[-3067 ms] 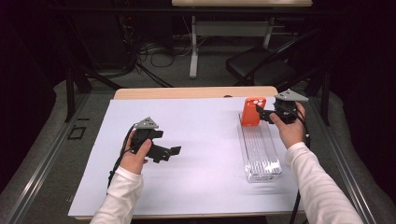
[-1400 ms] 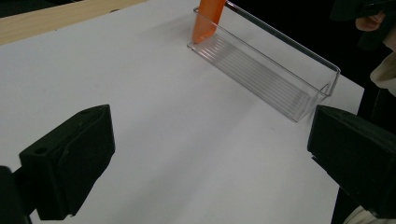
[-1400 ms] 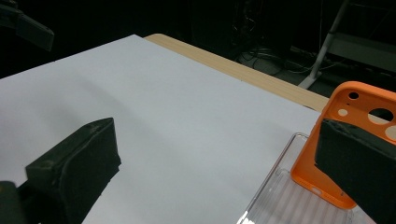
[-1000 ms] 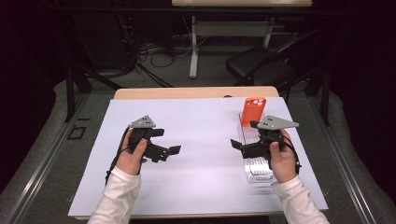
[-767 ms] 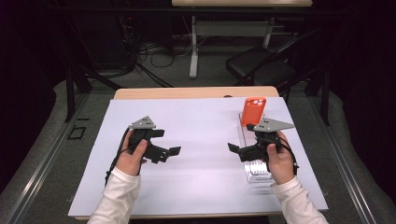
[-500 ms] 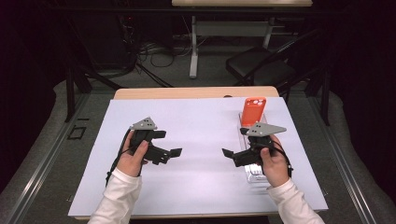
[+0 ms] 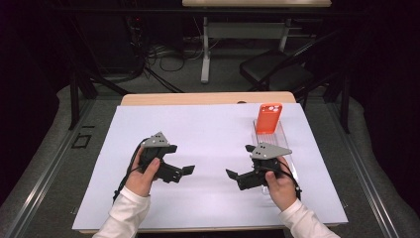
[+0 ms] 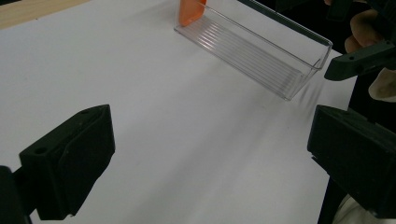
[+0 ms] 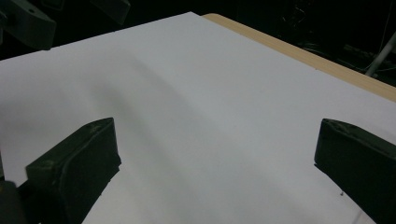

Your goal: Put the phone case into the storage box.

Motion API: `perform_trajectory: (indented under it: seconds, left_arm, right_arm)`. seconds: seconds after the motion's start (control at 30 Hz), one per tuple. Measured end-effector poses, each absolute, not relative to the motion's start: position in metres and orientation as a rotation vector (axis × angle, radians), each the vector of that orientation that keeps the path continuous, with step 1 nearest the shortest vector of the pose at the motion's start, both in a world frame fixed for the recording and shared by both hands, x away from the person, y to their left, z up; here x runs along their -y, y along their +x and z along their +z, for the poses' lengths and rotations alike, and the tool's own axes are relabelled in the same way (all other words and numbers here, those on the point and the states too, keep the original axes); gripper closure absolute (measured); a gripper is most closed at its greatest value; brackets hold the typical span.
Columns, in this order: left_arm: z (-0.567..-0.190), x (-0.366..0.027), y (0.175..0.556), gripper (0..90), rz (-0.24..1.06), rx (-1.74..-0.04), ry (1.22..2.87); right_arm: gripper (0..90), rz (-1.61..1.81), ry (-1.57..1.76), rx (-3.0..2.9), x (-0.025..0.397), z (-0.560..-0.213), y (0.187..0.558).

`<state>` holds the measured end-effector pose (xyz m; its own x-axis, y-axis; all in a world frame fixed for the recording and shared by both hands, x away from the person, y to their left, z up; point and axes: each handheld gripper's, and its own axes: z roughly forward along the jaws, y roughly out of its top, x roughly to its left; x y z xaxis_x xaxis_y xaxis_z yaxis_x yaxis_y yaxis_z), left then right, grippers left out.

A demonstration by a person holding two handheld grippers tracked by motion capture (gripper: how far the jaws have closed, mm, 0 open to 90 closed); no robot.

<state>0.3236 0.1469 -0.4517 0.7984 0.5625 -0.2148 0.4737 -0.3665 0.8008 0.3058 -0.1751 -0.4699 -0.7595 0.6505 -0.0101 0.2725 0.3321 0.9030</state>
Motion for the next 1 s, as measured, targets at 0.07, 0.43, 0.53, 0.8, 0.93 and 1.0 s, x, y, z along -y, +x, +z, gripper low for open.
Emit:
perform_trajectory:
  seconds: [0.07,0.43,0.53,0.8,0.93,1.0]
  left_arm:
    - [-0.46,-0.149,0.319,1.0,0.1,-0.765,2.022]
    - [-0.492,-0.159,0.306,1.0,0.09,-0.774,2.014]
    - [-0.499,-0.16,0.304,1.0,0.105,-0.787,2.02]
    - [-0.508,-0.161,0.302,1.0,0.132,-0.751,2.013]
    - [-0.512,-0.162,0.301,1.0,0.146,-0.732,2.009]
    - [-0.513,-0.162,0.301,1.0,0.148,-0.734,2.003]
  right_arm:
    - [0.0,1.415,0.824,-2.221,0.174,-0.474,0.302]
    - [0.0,1.426,0.858,-2.249,0.177,-0.501,0.287]
    - [0.0,1.415,0.866,-2.265,0.178,-0.508,0.284]
    - [0.0,1.43,0.851,-2.268,0.175,-0.521,0.28]
    - [0.0,1.428,0.834,-2.274,0.173,-0.525,0.278]
    - [0.2,1.422,0.828,-2.272,0.173,-0.526,0.277]
